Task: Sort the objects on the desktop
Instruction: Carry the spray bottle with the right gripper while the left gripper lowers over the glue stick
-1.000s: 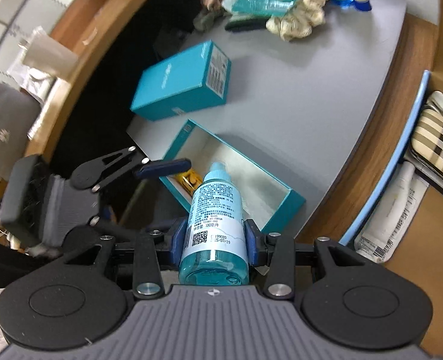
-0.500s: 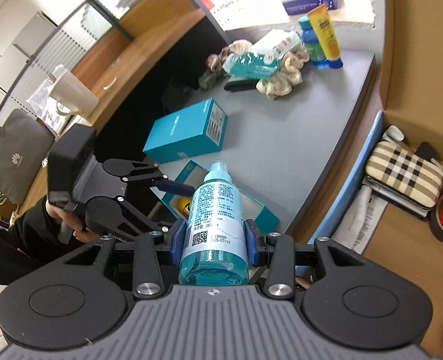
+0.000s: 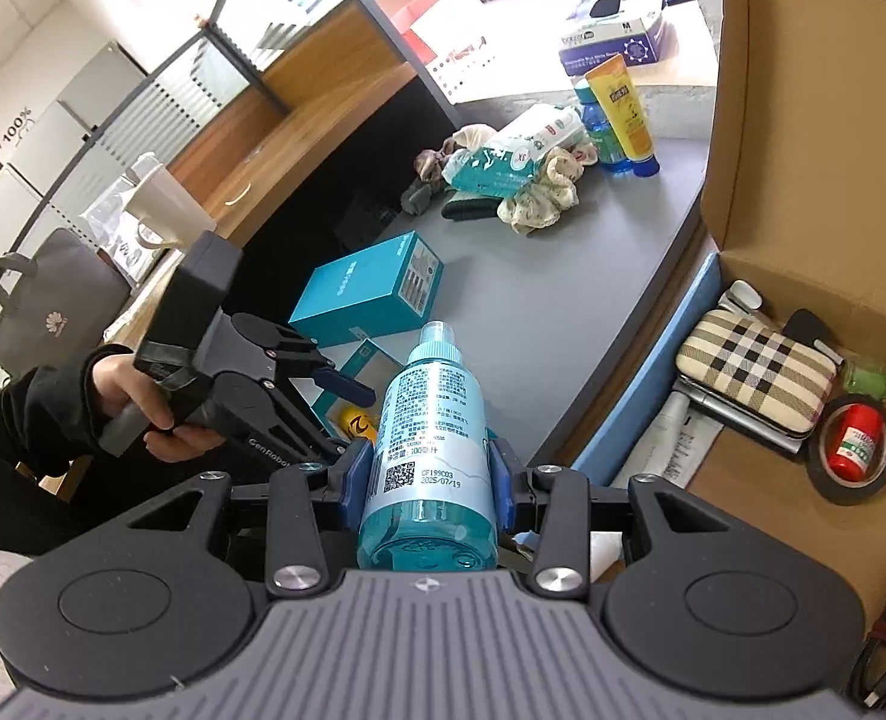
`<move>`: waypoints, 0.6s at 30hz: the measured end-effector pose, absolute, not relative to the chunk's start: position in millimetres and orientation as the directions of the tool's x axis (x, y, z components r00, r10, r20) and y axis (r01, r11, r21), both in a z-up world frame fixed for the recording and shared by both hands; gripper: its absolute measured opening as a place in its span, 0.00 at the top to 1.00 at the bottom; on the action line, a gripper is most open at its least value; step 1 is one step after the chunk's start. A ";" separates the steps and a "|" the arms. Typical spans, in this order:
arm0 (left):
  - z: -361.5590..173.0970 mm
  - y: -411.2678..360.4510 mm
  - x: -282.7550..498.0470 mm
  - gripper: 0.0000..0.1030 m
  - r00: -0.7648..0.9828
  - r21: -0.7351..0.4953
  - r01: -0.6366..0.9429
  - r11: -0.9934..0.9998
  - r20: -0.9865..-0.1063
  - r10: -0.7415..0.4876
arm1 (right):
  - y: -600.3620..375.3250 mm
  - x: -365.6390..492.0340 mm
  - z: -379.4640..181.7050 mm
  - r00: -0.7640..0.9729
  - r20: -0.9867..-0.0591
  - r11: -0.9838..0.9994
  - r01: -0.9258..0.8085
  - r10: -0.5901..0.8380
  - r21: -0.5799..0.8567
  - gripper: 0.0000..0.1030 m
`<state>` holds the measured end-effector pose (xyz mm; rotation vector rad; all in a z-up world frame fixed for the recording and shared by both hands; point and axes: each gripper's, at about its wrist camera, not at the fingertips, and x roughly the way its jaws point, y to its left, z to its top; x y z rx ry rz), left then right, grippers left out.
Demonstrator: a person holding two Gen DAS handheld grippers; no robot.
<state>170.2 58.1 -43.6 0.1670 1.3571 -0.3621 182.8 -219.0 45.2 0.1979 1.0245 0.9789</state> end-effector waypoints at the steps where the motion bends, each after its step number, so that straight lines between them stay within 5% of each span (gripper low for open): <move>1: -44.5 56.7 170.7 0.17 0.169 -0.076 0.342 0.937 -0.975 -0.141 | -221.3 183.8 44.6 0.152 -0.625 0.576 -0.594 0.766 0.561 0.55; 18: -39.9 44.9 174.0 0.11 0.260 0.112 0.317 0.942 -0.965 0.027 | -257.2 190.5 42.0 0.153 -0.595 0.550 -0.607 0.789 0.573 0.55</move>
